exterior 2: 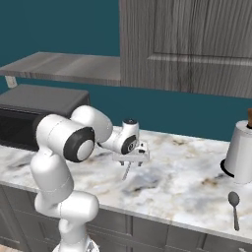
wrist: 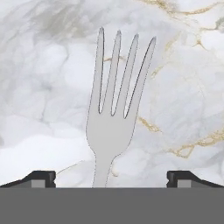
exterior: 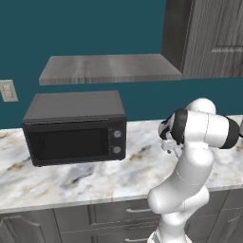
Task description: Organize the utensils by type. Pick up the wooden spoons from the counter and place them in the open cabinet. Then pick up the metallic utensils from the counter and place them in the open drawer.
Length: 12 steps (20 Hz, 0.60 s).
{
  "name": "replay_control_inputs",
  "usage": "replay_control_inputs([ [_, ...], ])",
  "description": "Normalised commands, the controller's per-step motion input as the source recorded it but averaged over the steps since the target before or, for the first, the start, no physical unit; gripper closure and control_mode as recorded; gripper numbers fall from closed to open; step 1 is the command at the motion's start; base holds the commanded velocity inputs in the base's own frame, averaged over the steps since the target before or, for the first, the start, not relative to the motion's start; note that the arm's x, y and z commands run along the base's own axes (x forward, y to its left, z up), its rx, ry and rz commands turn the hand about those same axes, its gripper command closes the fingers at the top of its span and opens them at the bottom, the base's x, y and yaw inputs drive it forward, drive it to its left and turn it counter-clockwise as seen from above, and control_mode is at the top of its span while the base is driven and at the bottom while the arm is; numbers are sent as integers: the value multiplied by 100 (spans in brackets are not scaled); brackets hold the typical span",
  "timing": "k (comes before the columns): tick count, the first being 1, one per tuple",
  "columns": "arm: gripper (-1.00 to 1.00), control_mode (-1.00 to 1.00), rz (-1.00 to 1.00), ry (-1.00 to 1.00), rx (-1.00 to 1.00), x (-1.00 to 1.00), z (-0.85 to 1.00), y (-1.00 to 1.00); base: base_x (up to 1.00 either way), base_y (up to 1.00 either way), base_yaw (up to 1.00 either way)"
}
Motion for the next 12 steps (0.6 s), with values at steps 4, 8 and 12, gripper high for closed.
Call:
replay_control_inputs([
  [4, -100, -100, -6, 0, 0, 21, -37, 0, 0, 0, 0],
  [8, -100, -100, -5, 0, 0, 16, -36, 1, 0, 0, 0],
  [12, 100, -100, -3, 0, 0, -2, -62, 0, 0, 0, 0],
])
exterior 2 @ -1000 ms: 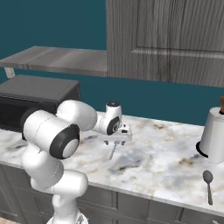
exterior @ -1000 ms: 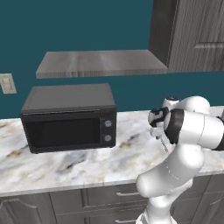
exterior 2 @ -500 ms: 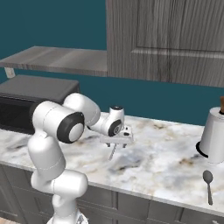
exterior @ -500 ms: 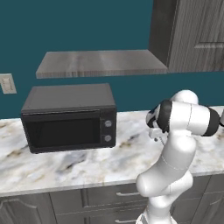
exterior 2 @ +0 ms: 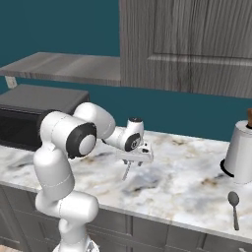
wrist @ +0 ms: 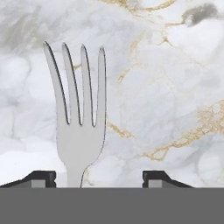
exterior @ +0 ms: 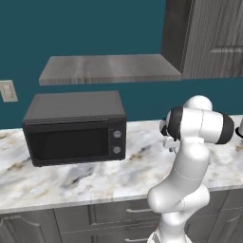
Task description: Organize the utensils by type. Pick up the wooden spoons from the counter and place them in the open cabinet. Then pick up the metallic utensils from the counter and place them in the open drawer.
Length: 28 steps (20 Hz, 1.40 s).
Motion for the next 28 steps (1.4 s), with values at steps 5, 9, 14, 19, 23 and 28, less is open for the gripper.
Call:
replay_control_inputs([
  [5, 100, -100, -2, 0, -2, -9, -74, 0, 0, 0, 0],
  [9, 100, -100, 0, 0, -5, -16, -79, -3, 0, 0, 0],
  [14, 100, -100, 0, 2, -2, -27, -70, -21, 0, 0, 0],
  [19, 100, -100, 0, 7, 0, -34, -55, -38, 0, 0, 0],
  [23, 100, -100, 0, 0, 0, -43, -49, -36, 0, 0, 0],
  [28, 100, -100, 0, 0, 0, -47, -40, -39, 0, 0, 0],
])
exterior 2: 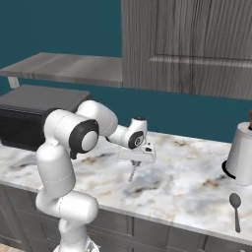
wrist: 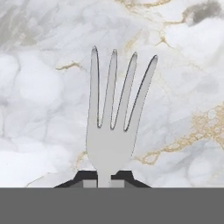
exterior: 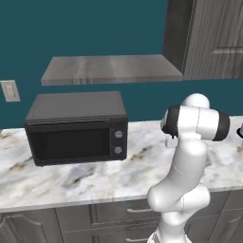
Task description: Organize the utensils by type. Pick up the wooden spoons from the counter and place them in the open cabinet. Then pick up the metallic utensils from the counter and place them in the open drawer.
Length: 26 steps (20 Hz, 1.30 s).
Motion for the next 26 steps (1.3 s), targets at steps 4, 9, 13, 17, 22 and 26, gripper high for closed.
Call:
replay_control_inputs([
  [4, 100, -100, 0, 0, 0, -42, -27, -32, 0, 0, 0],
  [9, 100, -100, 0, 0, 2, -27, -4, -32, 0, 0, 0],
  [13, 100, -100, 1, -1, 6, -28, 27, -17, 0, 0, 0],
  [17, 100, -100, 13, -10, 1, -30, 60, 0, 0, 0, 0],
  [22, 100, -100, 25, -18, 0, -53, 56, 1, 0, 0, 0],
  [26, 100, -100, 37, -29, 0, -73, 45, 6, 0, 0, 0],
])
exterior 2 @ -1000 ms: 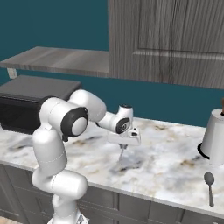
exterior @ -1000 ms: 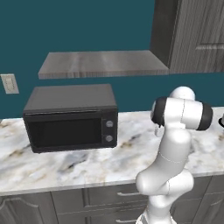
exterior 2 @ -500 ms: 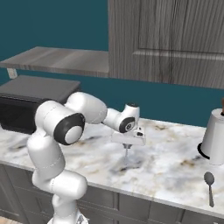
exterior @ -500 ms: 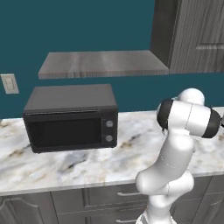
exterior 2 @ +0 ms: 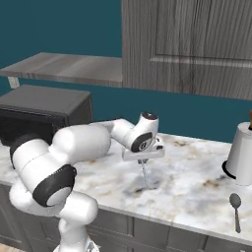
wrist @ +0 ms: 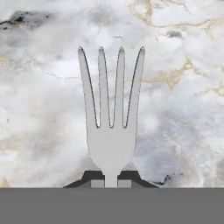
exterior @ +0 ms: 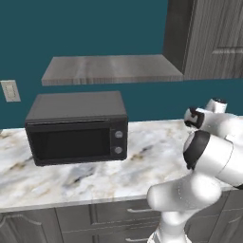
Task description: Organize the utensils by type. Pick up the wooden spoons from the counter and place them in the open cabinet. Then pick up the metallic utensils from the counter and place them in the open drawer.
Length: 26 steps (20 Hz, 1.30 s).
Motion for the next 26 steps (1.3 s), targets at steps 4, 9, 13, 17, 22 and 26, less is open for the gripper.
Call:
replay_control_inputs([
  [4, 100, -100, 36, -26, 0, -48, 55, 20, 0, 0, 0],
  [9, 100, -100, 47, -17, -2, -25, 60, 41, 0, 0, 0],
  [13, 100, -100, 47, -2, -9, -20, 66, 44, 0, 0, 0],
  [17, 100, -100, 41, 0, -8, -17, 60, 36, 0, 0, 0],
  [22, 100, -100, 20, -11, -17, -27, 39, 45, 0, 0, 0],
  [26, 100, -100, 16, -3, -9, -13, 23, 55, 0, 0, 0],
])
